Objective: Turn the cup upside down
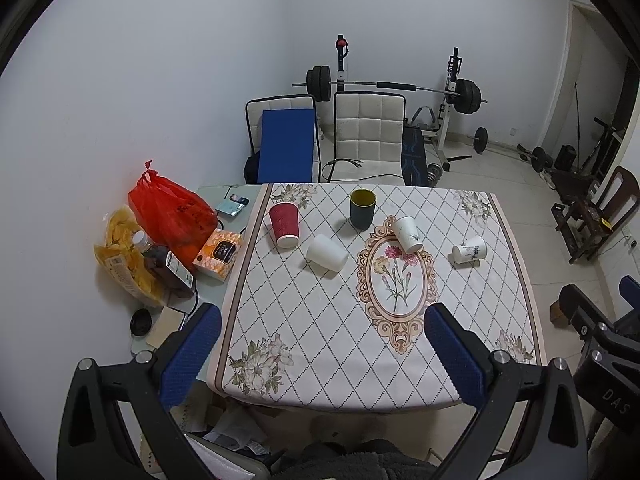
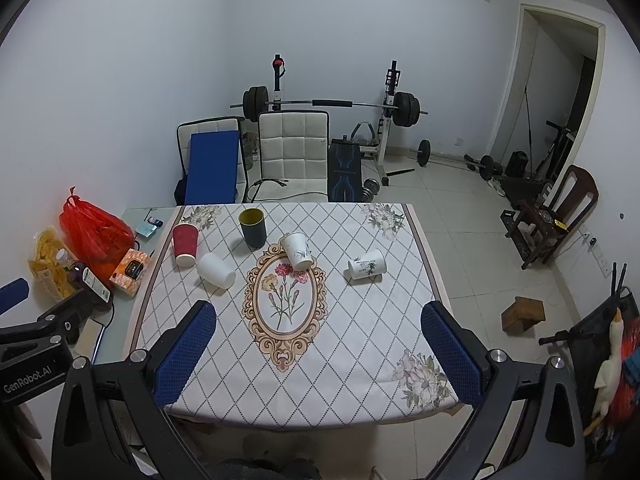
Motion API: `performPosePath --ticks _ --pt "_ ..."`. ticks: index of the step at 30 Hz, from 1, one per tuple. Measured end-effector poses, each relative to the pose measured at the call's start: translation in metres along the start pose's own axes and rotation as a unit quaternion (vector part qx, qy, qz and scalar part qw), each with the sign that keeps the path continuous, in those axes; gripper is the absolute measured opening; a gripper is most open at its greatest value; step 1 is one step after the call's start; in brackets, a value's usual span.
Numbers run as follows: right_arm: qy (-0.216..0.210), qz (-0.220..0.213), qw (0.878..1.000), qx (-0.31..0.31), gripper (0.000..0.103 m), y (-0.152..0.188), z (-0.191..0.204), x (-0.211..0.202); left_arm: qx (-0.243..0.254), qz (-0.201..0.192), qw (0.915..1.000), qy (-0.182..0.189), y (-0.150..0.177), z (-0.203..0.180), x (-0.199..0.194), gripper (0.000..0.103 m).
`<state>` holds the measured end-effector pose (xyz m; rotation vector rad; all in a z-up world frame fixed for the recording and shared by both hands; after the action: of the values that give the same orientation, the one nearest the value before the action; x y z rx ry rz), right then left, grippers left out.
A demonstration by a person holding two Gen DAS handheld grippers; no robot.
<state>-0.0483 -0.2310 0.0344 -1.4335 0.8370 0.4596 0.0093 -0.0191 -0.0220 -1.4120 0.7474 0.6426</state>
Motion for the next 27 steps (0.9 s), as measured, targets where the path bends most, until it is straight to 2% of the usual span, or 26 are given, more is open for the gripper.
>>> performPosePath --ticks 27 --pt "-0.006 -0.005 1.0 -0.002 0.103 -0.0063 0.008 -0.0086 -0.002 -0.003 1.0 0.002 0.0012 -0.0031 -0.0032 0.103"
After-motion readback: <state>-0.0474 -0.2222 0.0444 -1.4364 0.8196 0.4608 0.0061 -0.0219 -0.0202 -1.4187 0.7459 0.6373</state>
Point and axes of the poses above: each gripper's, at about its wrist camera, not at the fingertips, and x roughly the way its jaws point, z to its left, y to its underside, the point moved 6 cm from there along x, roughly the way its jaws point, and after that the axes turned 4 degrees about -x, right-handed, at the moved point
